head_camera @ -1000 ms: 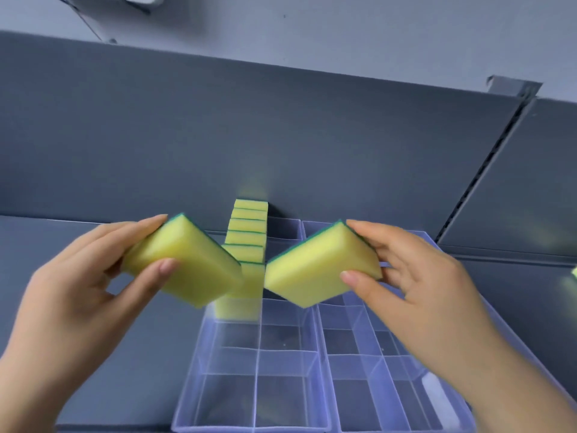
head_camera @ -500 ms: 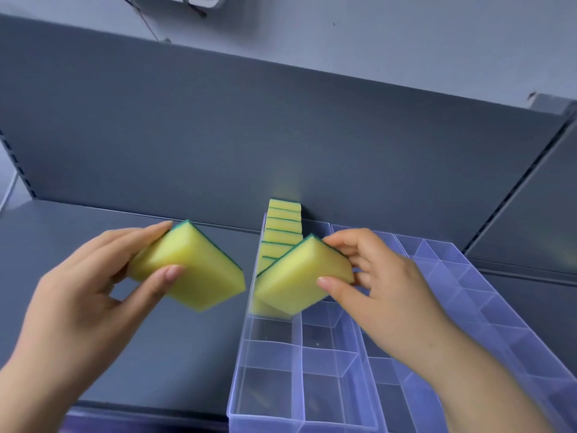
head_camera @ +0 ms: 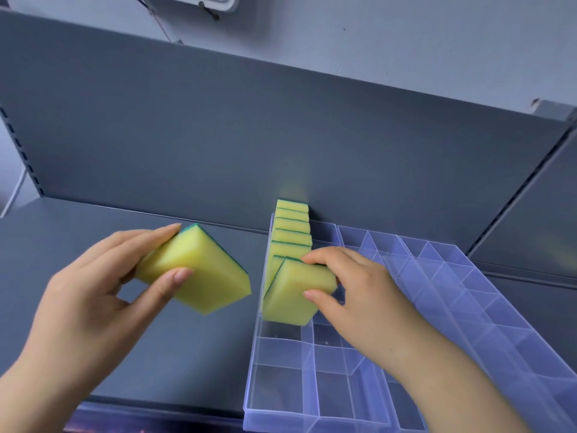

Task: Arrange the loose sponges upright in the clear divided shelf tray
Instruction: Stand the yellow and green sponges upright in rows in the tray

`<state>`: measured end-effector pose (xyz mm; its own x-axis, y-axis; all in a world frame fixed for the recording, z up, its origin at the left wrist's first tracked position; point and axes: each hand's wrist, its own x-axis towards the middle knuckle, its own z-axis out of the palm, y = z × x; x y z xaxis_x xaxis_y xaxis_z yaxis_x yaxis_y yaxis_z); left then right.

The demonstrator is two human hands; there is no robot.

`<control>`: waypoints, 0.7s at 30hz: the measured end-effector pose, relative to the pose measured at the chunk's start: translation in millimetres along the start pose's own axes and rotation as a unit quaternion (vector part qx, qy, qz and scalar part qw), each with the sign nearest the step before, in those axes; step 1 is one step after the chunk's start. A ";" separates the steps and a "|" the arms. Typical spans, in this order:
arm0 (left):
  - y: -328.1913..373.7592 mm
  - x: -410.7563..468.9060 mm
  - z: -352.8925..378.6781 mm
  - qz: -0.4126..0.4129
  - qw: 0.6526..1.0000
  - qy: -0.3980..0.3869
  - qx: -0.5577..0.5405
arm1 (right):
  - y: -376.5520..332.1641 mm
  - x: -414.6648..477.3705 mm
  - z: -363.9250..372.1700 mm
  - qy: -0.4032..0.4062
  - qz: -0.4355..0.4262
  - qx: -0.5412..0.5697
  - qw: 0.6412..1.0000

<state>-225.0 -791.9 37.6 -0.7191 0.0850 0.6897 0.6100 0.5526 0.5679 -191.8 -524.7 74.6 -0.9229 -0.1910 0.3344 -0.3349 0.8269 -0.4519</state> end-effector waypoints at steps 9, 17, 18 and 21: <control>0.2 -2.9 -0.2 0.007 1.000 0.006 -0.004 | 6.0 3.0 26.1 0.047 -0.099 -0.136 0.985; -0.1 -6.2 -0.5 0.006 1.000 -0.003 -0.004 | 4.6 3.8 34.9 0.063 -0.109 -0.163 0.979; 0.5 -6.5 -0.4 0.006 1.000 -0.007 -0.004 | 4.7 4.2 34.8 0.064 -0.107 -0.162 0.979; 6.9 -7.3 2.7 0.014 1.000 -0.017 -0.011 | 5.6 5.5 34.4 0.072 -0.088 -0.160 0.981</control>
<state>-216.4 -786.5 35.3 -0.7119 0.1287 0.6904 0.6373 0.5314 0.5581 -205.3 -539.3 45.5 -0.8116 -0.2883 0.5081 -0.3890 0.9156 -0.1018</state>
